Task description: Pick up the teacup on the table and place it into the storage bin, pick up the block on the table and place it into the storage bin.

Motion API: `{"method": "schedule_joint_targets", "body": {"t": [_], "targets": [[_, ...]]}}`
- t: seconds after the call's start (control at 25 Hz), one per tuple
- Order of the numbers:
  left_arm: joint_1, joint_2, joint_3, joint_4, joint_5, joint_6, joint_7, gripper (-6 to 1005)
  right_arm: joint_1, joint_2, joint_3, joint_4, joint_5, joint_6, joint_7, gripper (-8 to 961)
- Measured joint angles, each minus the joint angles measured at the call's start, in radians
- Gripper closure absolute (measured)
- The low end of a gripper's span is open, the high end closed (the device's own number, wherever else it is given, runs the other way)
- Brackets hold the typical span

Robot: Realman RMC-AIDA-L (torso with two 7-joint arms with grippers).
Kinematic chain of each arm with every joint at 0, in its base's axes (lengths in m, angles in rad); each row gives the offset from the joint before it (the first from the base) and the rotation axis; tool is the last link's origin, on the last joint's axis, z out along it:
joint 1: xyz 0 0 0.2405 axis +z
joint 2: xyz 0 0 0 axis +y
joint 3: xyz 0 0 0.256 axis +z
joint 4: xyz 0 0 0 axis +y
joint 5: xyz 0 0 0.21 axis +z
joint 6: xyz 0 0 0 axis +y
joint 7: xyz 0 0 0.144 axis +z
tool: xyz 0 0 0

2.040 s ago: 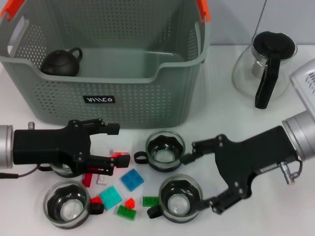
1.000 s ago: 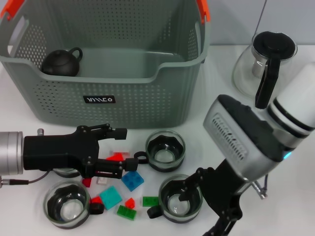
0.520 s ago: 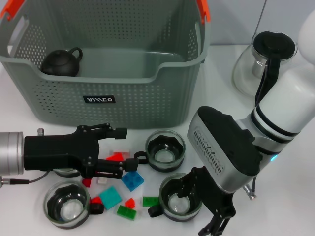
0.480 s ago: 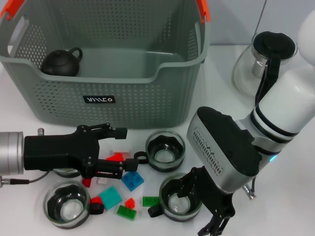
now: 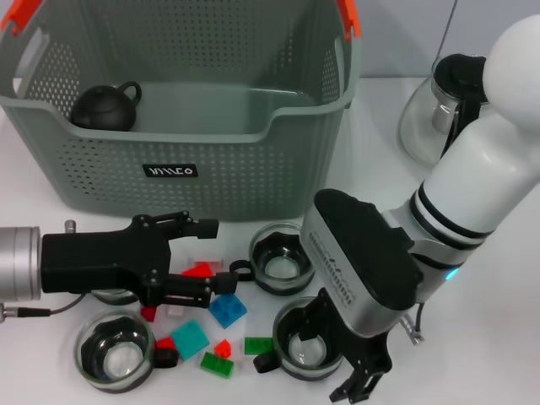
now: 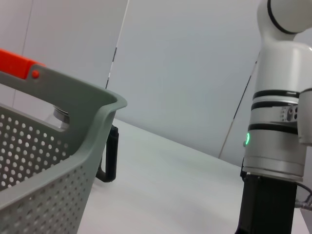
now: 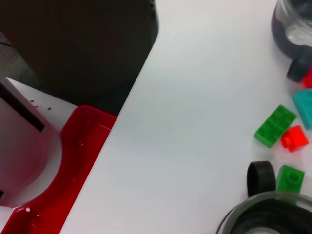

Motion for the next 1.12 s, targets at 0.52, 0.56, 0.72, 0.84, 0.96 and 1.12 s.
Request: {"method": "schedule_joint_targets", "body": {"t": [0.52,0.56,0.72,0.84,0.96,1.12], "targets": [[0.009,-0.001,-0.003,-0.002,0.0,0.0,0.025,67,0.006,0.002,-0.051,-0.027,-0.028,0.018,0.12,433],[0.009,-0.001,-0.003,-0.002,0.0,0.0,0.028,67,0.006,0.002,-0.06,-0.027,-0.028,0.023,0.12,459],[0.012,-0.001,-0.01,-0.002,0.0,0.0,0.034,67,0.002,0.003,-0.076,-0.043,-0.028,0.03,0.124,560],[0.015,-0.001,-0.013,-0.002,0.0,0.0,0.035,67,-0.002,0.002,-0.076,-0.057,-0.027,0.027,0.131,665],[0.017,-0.001,-0.014,-0.002,0.0,0.0,0.035,67,-0.002,0.002,-0.076,-0.06,-0.027,0.023,0.14,785],[0.018,-0.001,-0.014,-0.002,0.0,0.001,0.035,67,-0.004,0.0,-0.069,-0.062,-0.027,0.022,0.14,866]]}}
